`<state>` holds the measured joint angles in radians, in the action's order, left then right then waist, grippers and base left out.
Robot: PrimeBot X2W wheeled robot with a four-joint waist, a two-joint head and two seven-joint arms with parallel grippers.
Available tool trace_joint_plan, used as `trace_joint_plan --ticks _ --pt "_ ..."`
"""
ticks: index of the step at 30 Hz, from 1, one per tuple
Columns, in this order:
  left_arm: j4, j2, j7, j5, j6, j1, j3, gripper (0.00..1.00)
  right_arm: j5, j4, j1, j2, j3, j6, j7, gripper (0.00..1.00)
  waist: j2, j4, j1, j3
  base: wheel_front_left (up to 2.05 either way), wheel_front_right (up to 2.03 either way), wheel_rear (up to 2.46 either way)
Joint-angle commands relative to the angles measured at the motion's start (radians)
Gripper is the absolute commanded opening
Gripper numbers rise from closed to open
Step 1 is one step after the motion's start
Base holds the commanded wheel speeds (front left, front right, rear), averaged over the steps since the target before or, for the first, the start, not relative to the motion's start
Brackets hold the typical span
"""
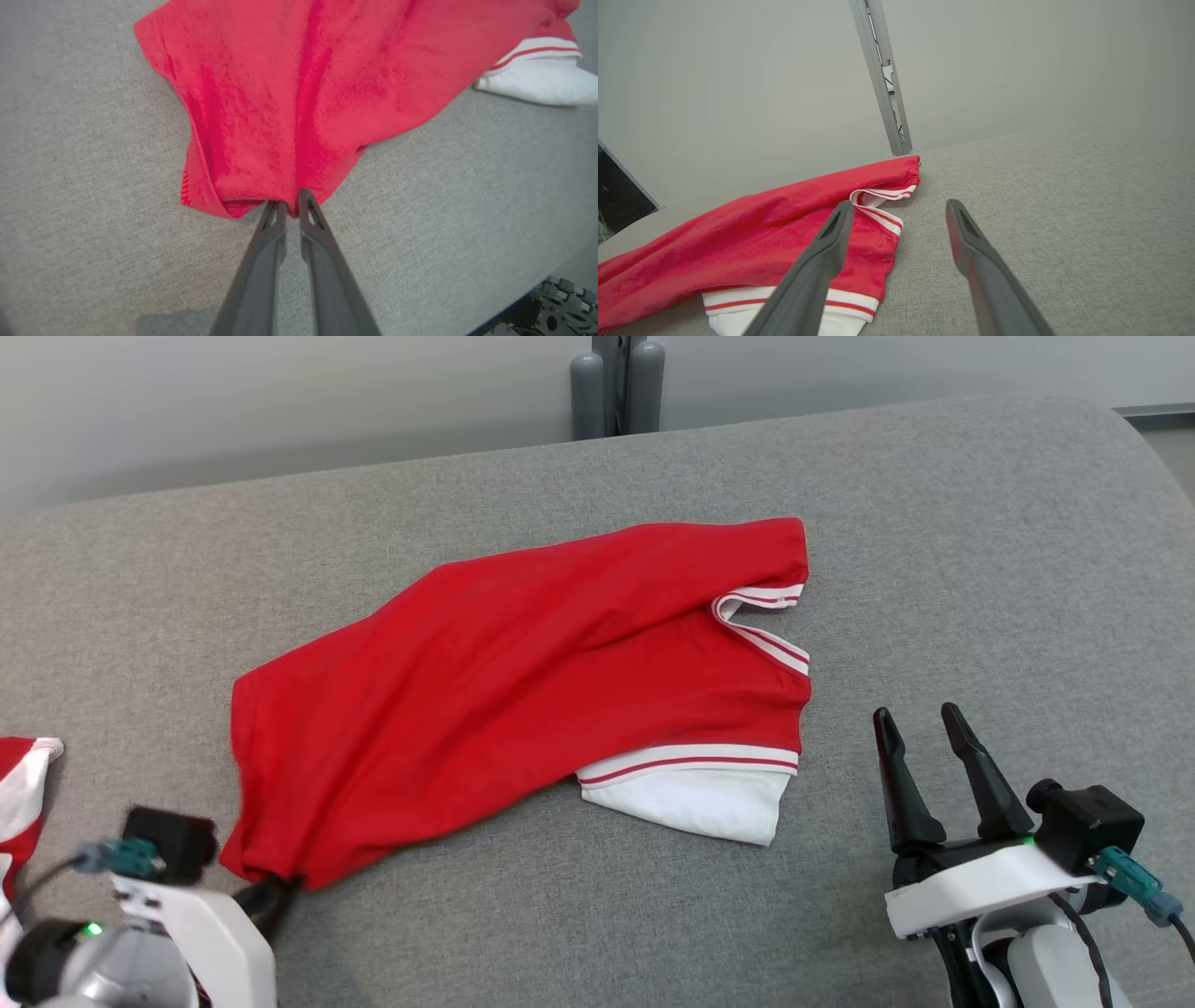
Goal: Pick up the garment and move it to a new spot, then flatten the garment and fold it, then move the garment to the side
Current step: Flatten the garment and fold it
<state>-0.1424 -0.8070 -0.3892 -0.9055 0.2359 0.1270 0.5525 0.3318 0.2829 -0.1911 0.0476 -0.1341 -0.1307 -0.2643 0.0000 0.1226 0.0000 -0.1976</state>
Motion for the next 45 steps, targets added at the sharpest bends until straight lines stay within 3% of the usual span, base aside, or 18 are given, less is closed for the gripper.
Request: trace_joint_plan --ticks 1,10,16,25,29,34,35,36,37,45 --pt "0.002 0.016 0.004 0.001 0.004 -0.023 0.012 1.0 -0.008 0.004 -0.003 0.006 0.008 0.0 0.0 1.0 0.0 -0.003 0.0 0.001 0.0 0.0 0.0" --pt "0.004 0.082 0.248 0.1 0.127 -0.014 -0.08 1.0 -0.023 0.02 0.017 0.005 0.023 0.0 0.0 1.0 0.0 -0.043 0.0 0.037 0.0 0.0 0.0" --pt "0.006 0.155 0.409 0.123 0.169 -0.053 -0.121 1.0 0.031 0.053 0.052 0.017 -0.033 0.0 0.003 1.0 0.0 -0.07 0.0 0.054 0.0 0.0 0.0" --pt "0.106 0.274 0.528 0.111 0.112 -0.039 -0.082 1.0 0.245 0.093 0.073 0.082 -0.161 0.0 0.191 1.0 0.0 -0.113 0.0 0.067 0.0 0.0 0.0" --pt "0.146 0.298 0.533 0.111 0.089 -0.02 -0.062 1.0 0.282 0.121 0.052 0.096 -0.192 0.0 0.261 1.0 0.0 -0.144 0.0 0.079 0.0 0.0 0.0" --pt "0.178 0.311 0.542 0.107 0.081 -0.013 -0.054 1.0 0.268 0.144 0.036 0.101 -0.199 0.0 0.253 1.0 0.0 -0.175 0.0 0.09 0.0 0.0 0.0" --pt "0.184 0.315 0.541 0.105 0.079 -0.013 -0.051 1.0 0.264 0.151 0.033 0.099 -0.199 0.0 0.252 0.51 0.0 -0.18 0.0 0.093 0.0 0.0 0.0" --pt "0.188 0.318 0.541 0.106 0.077 -0.013 -0.048 1.0 0.263 0.16 0.028 0.098 -0.2 0.0 0.251 0.15 0.0 -0.183 0.0 0.095 0.0 0.0 0.0" --pt "0.191 0.321 0.541 0.106 0.076 -0.013 -0.046 1.0 0.257 0.167 0.022 0.098 -0.202 0.0 0.252 0.0 0.0 -0.186 0.0 0.097 0.0 0.0 0.0" --pt "0.219 0.329 0.54 0.097 0.065 -0.017 -0.036 1.0 0.308 0.097 0.018 0.094 -0.229 0.0 0.205 0.0 0.0 -0.171 0.0 0.116 0.0 0.0 0.0"
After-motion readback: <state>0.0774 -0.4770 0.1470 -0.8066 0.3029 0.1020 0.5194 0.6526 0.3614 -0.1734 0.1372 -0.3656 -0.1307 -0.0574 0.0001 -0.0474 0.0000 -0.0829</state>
